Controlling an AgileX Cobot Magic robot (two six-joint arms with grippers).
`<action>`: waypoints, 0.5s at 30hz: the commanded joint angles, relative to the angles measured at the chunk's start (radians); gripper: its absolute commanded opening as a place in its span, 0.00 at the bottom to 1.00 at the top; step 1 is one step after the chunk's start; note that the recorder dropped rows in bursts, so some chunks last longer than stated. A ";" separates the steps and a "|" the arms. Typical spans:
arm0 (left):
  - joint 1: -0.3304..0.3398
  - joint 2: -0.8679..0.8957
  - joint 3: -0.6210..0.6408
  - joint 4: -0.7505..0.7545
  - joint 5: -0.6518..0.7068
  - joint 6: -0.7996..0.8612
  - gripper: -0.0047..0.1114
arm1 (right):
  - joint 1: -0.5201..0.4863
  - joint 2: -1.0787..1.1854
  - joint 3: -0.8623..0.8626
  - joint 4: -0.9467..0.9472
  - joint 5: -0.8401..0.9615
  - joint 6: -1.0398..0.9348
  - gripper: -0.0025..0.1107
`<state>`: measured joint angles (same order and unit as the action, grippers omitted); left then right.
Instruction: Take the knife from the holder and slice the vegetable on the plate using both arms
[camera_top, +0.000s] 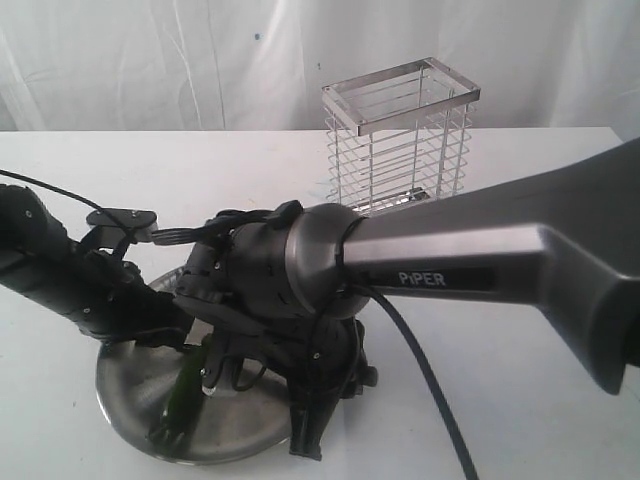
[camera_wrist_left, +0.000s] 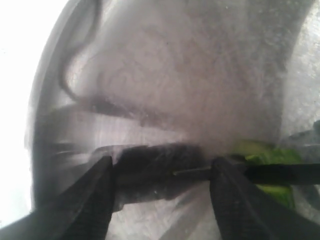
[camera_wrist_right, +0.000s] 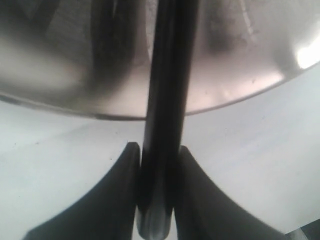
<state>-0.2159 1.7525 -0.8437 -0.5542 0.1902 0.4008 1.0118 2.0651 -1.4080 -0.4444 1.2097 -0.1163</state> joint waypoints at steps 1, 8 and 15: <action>-0.028 0.041 0.016 0.001 0.013 -0.003 0.56 | 0.004 -0.017 0.033 -0.007 0.011 -0.003 0.02; -0.038 0.041 0.016 0.001 0.013 -0.001 0.56 | 0.004 -0.024 0.075 -0.003 0.011 -0.001 0.02; -0.038 0.041 0.016 0.001 0.013 -0.001 0.56 | 0.004 -0.049 0.085 -0.025 0.011 0.005 0.02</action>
<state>-0.2440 1.7557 -0.8459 -0.5477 0.1437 0.4046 1.0118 2.0338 -1.3276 -0.4510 1.2120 -0.1079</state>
